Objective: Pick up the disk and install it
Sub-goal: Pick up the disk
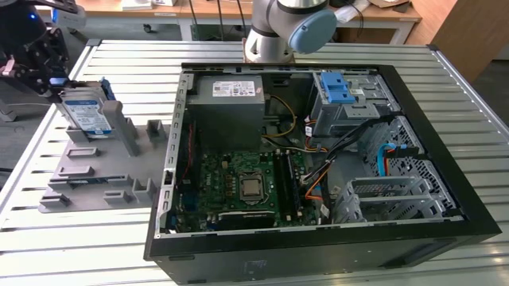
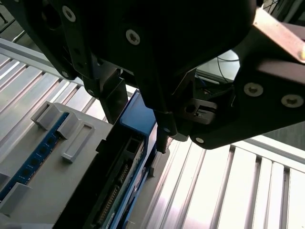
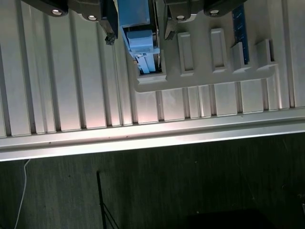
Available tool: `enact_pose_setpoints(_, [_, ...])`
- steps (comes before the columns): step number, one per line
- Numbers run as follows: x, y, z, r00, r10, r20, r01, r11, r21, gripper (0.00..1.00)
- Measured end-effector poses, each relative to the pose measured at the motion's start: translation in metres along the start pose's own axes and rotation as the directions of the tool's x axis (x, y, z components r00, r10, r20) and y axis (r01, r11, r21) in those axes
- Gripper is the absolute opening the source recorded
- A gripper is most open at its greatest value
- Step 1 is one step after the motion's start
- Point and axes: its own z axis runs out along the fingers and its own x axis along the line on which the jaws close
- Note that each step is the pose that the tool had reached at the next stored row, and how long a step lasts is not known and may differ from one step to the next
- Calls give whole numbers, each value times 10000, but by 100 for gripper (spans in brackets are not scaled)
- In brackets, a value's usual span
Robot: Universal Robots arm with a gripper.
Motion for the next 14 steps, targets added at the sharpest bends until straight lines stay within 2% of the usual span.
enact_pose_setpoints(8, [1, -2, 36, 9993, -365, -19, 365, 9993, -9, 51])
enact_pose_setpoints(10, [1, -2, 48, 9993, -366, -52, 366, 9993, -7, 51])
enact_pose_setpoints(12, [1, -2, 58, 9993, -364, -129, 364, 9993, 0, 51])
enact_pose_setpoints(14, [3, -2, 65, 9992, -368, -152, 368, 9993, 15, 51])
